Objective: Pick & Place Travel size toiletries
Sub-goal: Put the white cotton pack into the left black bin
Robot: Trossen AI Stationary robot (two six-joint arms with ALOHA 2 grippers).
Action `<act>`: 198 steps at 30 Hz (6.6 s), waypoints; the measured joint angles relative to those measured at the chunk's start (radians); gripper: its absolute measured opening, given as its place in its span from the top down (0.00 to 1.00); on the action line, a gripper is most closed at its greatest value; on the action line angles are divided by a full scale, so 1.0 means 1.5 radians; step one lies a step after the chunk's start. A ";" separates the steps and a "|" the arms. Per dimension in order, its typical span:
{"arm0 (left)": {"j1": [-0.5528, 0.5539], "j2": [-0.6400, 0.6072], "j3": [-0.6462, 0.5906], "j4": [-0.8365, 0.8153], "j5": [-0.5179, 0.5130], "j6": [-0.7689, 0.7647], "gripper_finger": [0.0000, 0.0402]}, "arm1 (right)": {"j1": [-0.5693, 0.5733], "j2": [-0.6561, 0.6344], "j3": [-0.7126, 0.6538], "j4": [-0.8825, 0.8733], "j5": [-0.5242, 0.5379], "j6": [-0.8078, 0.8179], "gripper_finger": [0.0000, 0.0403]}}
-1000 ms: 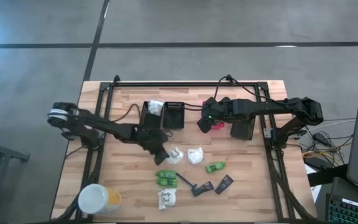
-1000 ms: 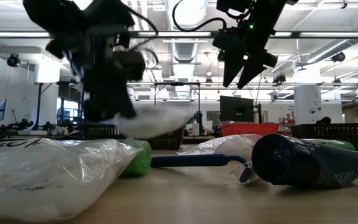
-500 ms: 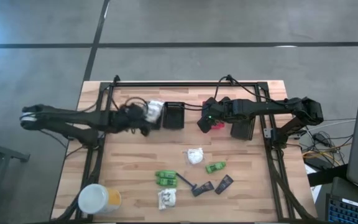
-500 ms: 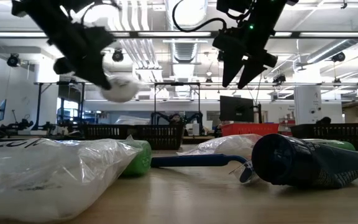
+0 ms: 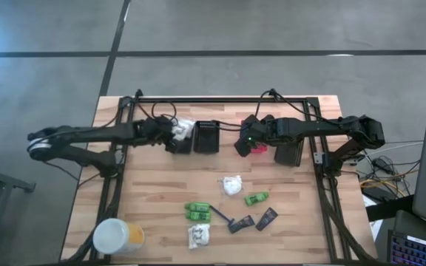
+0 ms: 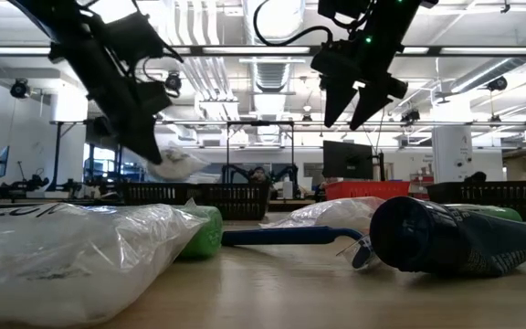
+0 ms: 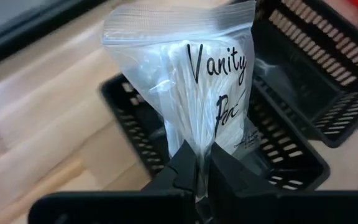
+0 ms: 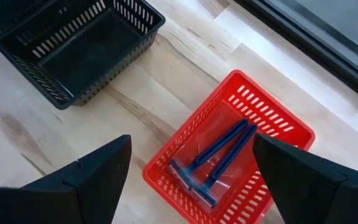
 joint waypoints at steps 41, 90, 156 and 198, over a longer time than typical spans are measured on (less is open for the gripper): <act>-0.003 -0.105 0.007 -0.038 0.039 -0.073 0.58 | 0.000 0.000 -0.003 -0.005 -0.094 -0.055 0.18; -0.103 -0.129 0.010 -0.045 0.444 0.042 0.58 | 0.165 0.017 -0.052 -0.032 -0.230 0.261 0.15; -0.603 0.387 0.153 0.233 0.171 -0.344 0.60 | 0.247 0.016 -0.058 0.016 -0.208 -0.098 0.10; -0.598 0.402 0.156 0.240 0.205 -0.293 0.98 | 0.247 0.016 -0.067 0.022 -0.188 -0.113 0.10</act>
